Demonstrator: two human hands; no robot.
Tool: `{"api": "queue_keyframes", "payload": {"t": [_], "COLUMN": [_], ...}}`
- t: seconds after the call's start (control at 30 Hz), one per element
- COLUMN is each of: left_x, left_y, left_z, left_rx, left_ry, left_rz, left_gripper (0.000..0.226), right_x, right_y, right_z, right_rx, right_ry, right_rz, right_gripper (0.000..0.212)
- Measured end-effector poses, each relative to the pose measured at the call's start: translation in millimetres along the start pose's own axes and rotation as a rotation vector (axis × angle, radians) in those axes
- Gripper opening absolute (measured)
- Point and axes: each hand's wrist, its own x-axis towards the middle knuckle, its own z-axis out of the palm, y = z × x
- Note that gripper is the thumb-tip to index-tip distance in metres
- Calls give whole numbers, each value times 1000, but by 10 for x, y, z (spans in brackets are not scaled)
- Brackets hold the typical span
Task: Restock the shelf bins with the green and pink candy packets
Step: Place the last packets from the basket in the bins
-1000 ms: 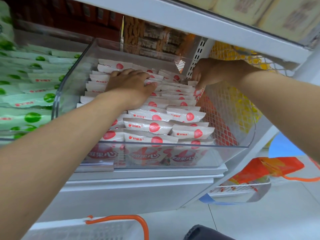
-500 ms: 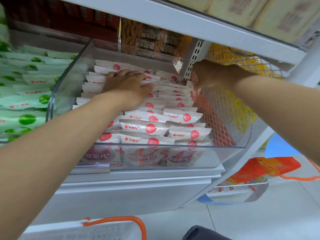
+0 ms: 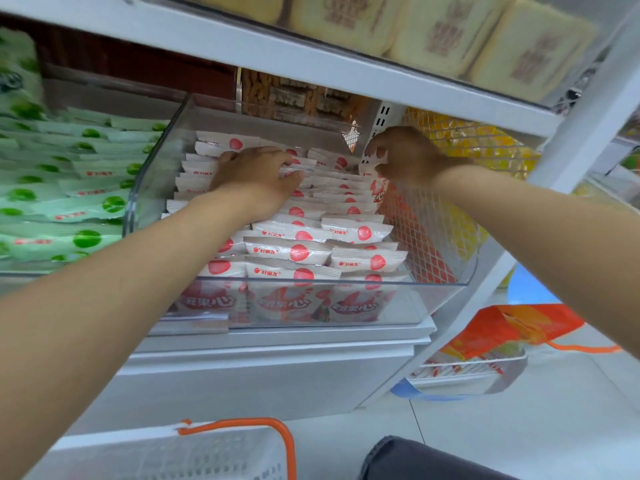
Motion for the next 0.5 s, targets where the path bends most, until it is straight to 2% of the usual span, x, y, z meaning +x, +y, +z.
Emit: {"api": "queue_keyframes", "payload": {"t": [0.17, 0.27, 0.33, 0.4, 0.47, 0.5], "left_x": [-516, -1098, -1506, -1908, -2297, -2492], "left_y": [215, 263, 210, 84, -83, -187], "left_z": [-273, -393, -389, -324, -225, -152], "left_rx": [-106, -227, -332, -421, -484, -502], "left_ry": [205, 252, 221, 164, 42, -60], "left_rz": [81, -40, -160, -252, -344, -386], "left_gripper": [18, 11, 11, 21, 30, 30], "right_x": [-630, -1052, -1354, -1692, -2020, -2173], "right_y": [-636, -1013, -1288, -1583, -1877, -2023], "right_z": [-142, -198, -161, -19, 208, 325], "right_rx": [246, 371, 448, 506, 532, 521], "right_ry": [103, 221, 258, 258, 172, 78], "right_rz": [-41, -119, -157, -196, -229, -251], "right_gripper": [18, 15, 13, 11, 11, 12]}}
